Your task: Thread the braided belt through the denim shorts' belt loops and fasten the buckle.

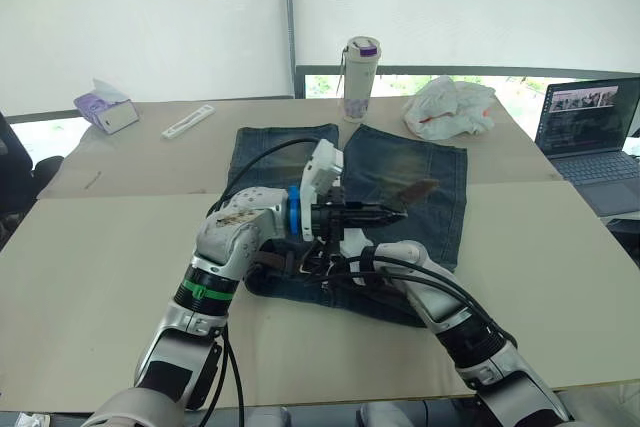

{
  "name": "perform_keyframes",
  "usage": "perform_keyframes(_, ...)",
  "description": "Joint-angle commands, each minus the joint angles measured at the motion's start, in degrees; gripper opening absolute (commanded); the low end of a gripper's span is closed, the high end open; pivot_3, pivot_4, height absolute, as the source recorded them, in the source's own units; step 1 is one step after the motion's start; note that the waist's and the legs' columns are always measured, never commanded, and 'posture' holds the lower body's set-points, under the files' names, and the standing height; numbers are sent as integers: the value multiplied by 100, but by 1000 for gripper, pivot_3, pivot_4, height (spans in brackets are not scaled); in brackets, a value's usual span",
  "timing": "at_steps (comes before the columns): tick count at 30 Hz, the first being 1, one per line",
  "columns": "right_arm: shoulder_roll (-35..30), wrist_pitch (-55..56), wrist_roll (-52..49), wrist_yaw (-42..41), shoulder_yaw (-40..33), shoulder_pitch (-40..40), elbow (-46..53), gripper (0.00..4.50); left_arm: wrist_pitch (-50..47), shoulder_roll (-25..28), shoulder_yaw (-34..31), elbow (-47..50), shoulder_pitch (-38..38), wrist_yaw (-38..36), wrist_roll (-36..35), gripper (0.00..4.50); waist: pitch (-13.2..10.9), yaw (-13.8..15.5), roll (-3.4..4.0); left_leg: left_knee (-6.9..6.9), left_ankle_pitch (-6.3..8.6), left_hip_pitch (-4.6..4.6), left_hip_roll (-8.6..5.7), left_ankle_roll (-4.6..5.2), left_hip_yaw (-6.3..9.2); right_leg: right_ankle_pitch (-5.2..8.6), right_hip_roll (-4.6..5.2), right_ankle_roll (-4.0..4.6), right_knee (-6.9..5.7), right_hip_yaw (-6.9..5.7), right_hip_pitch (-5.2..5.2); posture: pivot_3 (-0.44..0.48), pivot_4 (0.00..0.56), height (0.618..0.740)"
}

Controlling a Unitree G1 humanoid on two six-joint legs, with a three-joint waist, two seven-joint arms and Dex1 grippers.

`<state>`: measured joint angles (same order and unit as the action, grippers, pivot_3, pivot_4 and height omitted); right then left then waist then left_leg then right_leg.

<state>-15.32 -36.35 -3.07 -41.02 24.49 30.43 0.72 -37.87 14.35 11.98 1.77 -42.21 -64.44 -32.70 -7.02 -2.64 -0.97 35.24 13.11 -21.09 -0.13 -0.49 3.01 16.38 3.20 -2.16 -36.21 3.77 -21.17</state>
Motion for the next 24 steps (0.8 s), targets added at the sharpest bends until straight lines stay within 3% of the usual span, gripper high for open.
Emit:
perform_keyframes(1,3,-344,139,40,256,-235,-497,32,-366,-137,237,924,-55,-307,-640,0,1,-5,2,0,0,1,0,0,0,0,0,0,-1,0,0,0,150,740)
perform_keyframes(8,45,-370,141,46,268,-304,-455,32,-1113,-224,309,1423,158,-196,-982,0,2,-5,4,0,0,1,1,0,0,0,-1,-1,1,1,1,0,150,740)
perform_keyframes(18,199,-231,166,281,172,-371,-465,32,-867,-1223,735,980,389,726,-344,0,16,20,20,0,0,4,1,0,-1,0,-2,0,1,4,5,0,150,740)
perform_keyframes(24,233,-325,194,295,208,-444,-337,32,-963,-1532,828,983,370,716,-475,0,27,61,27,3,0,8,-5,0,-1,2,2,-3,7,2,16,0,150,740)
